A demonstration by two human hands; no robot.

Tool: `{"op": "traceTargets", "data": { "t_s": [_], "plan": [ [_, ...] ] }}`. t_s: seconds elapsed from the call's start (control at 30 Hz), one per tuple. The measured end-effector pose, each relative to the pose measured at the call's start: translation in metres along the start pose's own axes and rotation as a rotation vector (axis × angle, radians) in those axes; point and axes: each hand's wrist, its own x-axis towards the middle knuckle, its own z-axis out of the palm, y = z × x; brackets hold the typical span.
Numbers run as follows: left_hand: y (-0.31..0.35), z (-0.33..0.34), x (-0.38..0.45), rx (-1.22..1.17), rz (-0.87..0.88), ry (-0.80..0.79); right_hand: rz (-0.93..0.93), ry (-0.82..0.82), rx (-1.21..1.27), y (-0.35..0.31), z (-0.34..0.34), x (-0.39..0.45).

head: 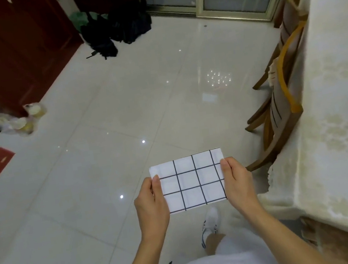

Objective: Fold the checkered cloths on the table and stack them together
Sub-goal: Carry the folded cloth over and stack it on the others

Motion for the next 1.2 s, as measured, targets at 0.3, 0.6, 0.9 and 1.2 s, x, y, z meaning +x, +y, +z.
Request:
{"op": "traceTargets", "data": {
  "t_s": [0.3, 0.6, 0.9, 1.2],
  "plan": [
    [0.088, 0.093, 0.095, 0.017, 0.082, -0.102, 0.038, 0.107, 0.032, -0.013, -0.052, 0.130],
    [0.124, 0.157, 0.183, 0.060, 0.137, -0.215, 0.117, 0.190, 0.057, -0.019, -0.064, 0.219],
    [0.173, 0.212, 0.335, 0.028, 0.166, -0.313, 0.136, 0.280, 0.001, -0.063, -0.046, 0.364],
    [0.239, 0.253, 0.466, 0.019, 0.197, -0.384, 0.183, 0.367, 0.087, -0.122, -0.037, 0.490]
  ]
}}
